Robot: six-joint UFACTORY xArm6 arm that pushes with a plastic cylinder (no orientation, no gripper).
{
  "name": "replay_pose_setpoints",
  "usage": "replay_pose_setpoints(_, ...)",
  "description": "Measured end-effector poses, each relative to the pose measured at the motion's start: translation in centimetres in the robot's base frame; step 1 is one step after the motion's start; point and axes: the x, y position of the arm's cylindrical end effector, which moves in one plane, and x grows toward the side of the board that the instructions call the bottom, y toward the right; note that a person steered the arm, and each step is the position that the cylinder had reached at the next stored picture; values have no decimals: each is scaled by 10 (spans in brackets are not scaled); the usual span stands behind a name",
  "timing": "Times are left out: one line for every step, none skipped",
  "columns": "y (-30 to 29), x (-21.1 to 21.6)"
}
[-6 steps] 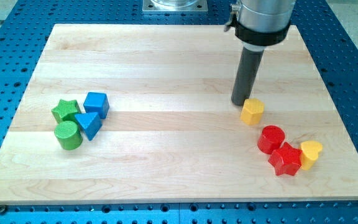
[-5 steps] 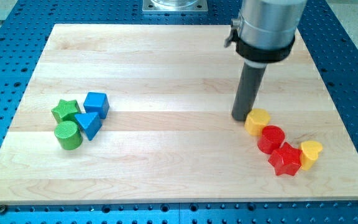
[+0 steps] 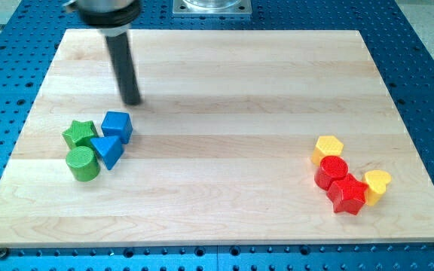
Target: Move the blue cube into the yellow hexagon
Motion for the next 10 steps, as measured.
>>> replay_pose_setpoints(-40,36)
replay_pose_setpoints(-52,42)
replay_pose_setpoints(-49,43)
replay_pose_setpoints(-7,55)
replay_pose_setpoints(48,57)
replay_pose_setpoints(75,68)
replay_pose_setpoints(84,100)
replay_pose_setpoints(141,122)
replay_pose_setpoints(214,117)
replay_pose_setpoints(269,109)
